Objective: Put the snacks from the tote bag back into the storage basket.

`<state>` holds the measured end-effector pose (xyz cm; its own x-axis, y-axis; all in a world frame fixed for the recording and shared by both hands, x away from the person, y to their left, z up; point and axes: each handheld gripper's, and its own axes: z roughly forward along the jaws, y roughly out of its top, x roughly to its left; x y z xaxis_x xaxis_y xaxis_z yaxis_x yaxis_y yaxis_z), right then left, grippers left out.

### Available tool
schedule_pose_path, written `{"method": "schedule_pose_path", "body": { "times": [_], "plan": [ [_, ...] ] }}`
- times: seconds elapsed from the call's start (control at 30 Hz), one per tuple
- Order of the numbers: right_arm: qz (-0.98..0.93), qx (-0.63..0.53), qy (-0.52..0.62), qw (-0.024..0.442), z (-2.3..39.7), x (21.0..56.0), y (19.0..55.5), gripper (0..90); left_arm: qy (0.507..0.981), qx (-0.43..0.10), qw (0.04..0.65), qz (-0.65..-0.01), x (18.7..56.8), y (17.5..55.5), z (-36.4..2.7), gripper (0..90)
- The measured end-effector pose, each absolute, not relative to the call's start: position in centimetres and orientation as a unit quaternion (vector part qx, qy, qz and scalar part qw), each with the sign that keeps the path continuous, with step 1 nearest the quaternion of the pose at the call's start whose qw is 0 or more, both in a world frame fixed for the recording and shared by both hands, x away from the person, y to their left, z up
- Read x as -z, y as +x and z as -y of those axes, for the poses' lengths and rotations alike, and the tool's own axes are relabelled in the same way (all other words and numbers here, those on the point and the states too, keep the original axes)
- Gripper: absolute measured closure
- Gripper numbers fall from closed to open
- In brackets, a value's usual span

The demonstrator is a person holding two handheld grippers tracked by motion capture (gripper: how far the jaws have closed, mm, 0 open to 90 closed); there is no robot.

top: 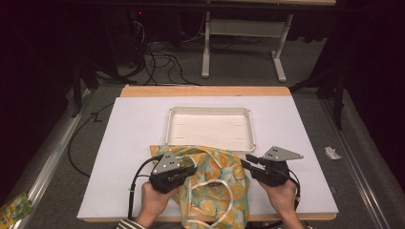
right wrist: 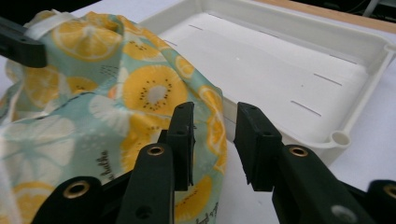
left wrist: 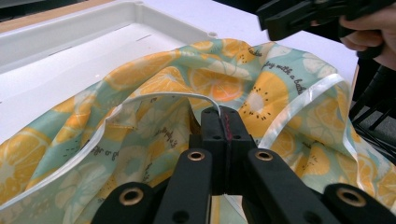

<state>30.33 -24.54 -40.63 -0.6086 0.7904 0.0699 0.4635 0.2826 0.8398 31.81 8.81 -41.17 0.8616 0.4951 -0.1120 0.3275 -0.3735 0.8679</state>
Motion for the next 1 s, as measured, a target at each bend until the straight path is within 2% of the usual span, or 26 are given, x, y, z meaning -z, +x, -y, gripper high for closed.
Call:
{"method": "schedule_pose_path", "body": {
  "times": [0.3, 0.6, 0.63, 0.77, 0.87, 0.9, 0.93, 1.0],
  "plan": [
    [-0.789, -0.459, 0.366, 0.18, 23.5, 39.3, 27.8, 61.4, 0.822, -0.082, 0.503, -0.253, 41.1, 32.2, -8.4, 90.0],
    [-0.803, -0.468, 0.335, 0.157, 21.7, 39.2, 26.0, 46.2, 0.82, -0.083, 0.506, -0.254, 41.0, 32.2, -8.4, 90.0],
    [-0.807, -0.463, 0.334, 0.154, 21.2, 39.3, 25.8, 42.4, 0.82, -0.084, 0.506, -0.254, 41.0, 32.2, -8.4, 90.0],
    [-0.813, -0.453, 0.333, 0.149, 20.6, 39.8, 25.9, 38.3, 0.818, -0.084, 0.508, -0.255, 41.0, 32.1, -8.4, 90.0],
    [-0.816, -0.447, 0.336, 0.147, 20.3, 40.2, 26.1, 38.3, 0.818, -0.084, 0.509, -0.255, 41.0, 32.1, -8.4, 90.0],
    [-0.819, -0.437, 0.341, 0.147, 20.2, 40.5, 26.3, 41.9, 0.818, -0.083, 0.509, -0.255, 41.0, 32.1, -8.4, 90.0],
    [-0.819, -0.437, 0.341, 0.147, 20.2, 40.5, 26.3, 41.9, 0.817, -0.084, 0.51, -0.255, 40.9, 32.1, -8.4, 90.0],
    [-0.822, -0.428, 0.343, 0.151, 20.1, 40.7, 26.4, 54.1, 0.817, -0.085, 0.51, -0.255, 40.9, 32.1, -8.4, 90.0]
  ]
}}
